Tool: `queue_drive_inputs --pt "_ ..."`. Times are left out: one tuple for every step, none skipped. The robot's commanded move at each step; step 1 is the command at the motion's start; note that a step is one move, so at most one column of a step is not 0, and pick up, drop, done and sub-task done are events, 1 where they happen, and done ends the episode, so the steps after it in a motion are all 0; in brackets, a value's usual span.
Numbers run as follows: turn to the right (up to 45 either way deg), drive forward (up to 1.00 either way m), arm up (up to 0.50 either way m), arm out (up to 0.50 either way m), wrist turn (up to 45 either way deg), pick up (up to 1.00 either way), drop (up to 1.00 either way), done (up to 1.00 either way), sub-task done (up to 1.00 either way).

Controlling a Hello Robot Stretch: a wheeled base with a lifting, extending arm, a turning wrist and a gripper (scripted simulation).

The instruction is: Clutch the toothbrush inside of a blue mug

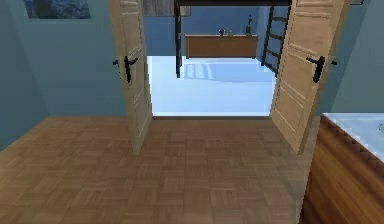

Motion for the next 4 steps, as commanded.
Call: queue_drive_inputs --pt "0.0 0.00 0.50 0.00 0.0 0.00 0.00 0.00 0.00" --pt "0.0 0.00 0.38 0.00 0.0 0.00 0.00 0.00 0.00" --pt "0.0 0.00 0.00 0.38 0.0 0.00 0.00 0.00 0.00" --pt "0.0 0.00 0.00 0.00 45.0 0.00 0.00 0.00 0.00"
